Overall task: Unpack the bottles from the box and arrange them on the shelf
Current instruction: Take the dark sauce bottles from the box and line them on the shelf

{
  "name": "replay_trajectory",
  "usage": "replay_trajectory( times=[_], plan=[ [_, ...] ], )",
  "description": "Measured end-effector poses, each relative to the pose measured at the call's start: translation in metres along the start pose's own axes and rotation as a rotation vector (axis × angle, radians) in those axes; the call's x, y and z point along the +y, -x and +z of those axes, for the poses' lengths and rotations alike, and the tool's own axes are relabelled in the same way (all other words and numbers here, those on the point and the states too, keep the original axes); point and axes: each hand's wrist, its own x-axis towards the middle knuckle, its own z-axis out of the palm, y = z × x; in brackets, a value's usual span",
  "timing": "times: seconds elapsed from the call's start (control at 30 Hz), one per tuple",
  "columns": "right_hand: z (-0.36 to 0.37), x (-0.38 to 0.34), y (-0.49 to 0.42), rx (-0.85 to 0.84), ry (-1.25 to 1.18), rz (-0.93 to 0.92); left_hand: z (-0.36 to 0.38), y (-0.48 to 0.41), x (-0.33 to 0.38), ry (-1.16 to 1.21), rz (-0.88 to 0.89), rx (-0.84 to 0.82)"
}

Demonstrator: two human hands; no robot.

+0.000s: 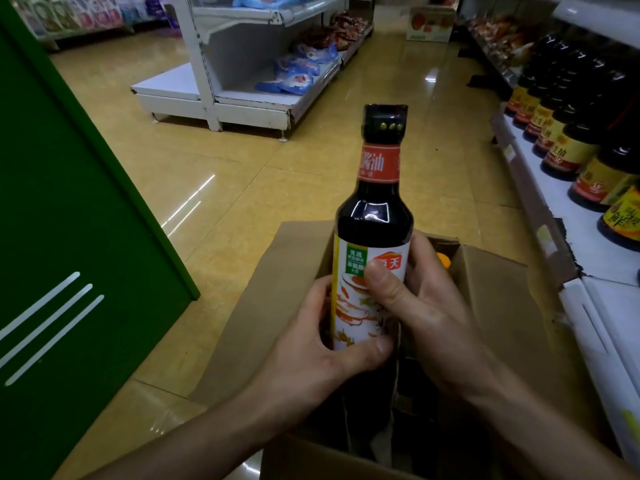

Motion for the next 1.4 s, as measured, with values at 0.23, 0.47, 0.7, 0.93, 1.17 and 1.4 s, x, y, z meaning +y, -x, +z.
replay_trajectory(
  times=[0.23,0.47,0.7,0.93,1.17,1.4],
  plan=[
    [-0.013,-0.004,-0.011,-0.088,-0.052,0.001,-0.016,-0.020,0.004,-0.003,-0.005,-0.113],
    [-0.013,-0.037,-0.022,-0.001,-0.059,0.018,-0.022,-0.031,0.044,0.005,-0.061,-0.166],
    [-0.001,-0.139,-0.019,0.094,-0.051,0.099,-0.012,-0.006,0.140,0.078,-0.175,-0.200],
    [0.015,-0.281,-0.019,0.144,0.013,0.158,-0.016,0.027,0.282,0.038,-0.201,-0.241],
    [0.039,-0.411,-0.027,0.133,0.024,0.195,-0.031,0.056,0.414,0.023,-0.202,-0.295],
    [0.058,-0.515,-0.031,0.136,0.021,0.201,-0.037,0.081,0.517,0.040,-0.228,-0.301]
  ],
)
